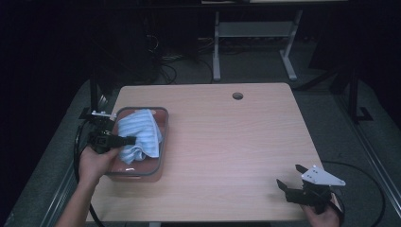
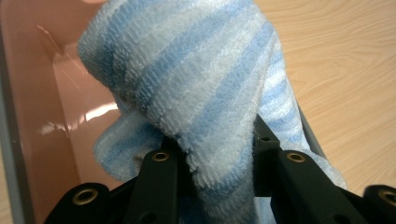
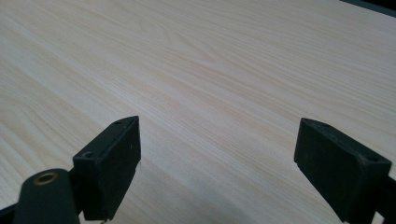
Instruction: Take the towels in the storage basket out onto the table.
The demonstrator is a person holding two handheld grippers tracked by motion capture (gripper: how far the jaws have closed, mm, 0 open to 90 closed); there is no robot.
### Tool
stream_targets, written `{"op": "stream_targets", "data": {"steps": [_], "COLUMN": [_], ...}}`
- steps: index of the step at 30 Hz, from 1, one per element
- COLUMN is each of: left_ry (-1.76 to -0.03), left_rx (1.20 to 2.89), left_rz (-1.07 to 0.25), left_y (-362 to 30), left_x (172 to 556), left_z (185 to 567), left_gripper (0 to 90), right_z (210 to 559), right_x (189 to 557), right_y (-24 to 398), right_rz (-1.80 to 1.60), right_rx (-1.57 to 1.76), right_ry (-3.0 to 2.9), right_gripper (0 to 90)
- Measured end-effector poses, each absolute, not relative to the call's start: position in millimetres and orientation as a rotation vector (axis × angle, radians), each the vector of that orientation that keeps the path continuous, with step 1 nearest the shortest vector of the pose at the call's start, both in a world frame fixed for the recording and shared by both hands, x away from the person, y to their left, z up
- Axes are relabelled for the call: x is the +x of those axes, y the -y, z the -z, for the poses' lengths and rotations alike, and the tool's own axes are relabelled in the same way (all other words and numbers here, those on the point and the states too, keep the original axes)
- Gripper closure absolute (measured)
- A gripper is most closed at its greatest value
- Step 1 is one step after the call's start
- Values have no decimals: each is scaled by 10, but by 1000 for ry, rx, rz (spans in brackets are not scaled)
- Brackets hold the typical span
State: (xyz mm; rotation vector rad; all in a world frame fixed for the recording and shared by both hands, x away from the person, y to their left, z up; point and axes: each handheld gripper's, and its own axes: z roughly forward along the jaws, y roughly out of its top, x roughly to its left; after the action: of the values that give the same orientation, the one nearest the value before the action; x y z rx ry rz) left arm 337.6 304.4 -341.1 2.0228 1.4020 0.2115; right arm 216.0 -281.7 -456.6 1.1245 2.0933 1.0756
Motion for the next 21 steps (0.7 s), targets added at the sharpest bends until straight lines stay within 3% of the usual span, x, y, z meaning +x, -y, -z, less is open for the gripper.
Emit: {"op": "stream_targets", "data": {"steps": [21], "left_ry": [-1356], "left_rx": [1996], "left_rz": [-266], "left_y": [-3071], "left_x": [3349], "left_z": [3039], "left_gripper": [693], "right_z": [4563], "right_x": [2161], "right_y": [2812], "right_rz": [-1069], "right_rx": [1121], "right_ry": [-2091], "right_gripper": [142]}}
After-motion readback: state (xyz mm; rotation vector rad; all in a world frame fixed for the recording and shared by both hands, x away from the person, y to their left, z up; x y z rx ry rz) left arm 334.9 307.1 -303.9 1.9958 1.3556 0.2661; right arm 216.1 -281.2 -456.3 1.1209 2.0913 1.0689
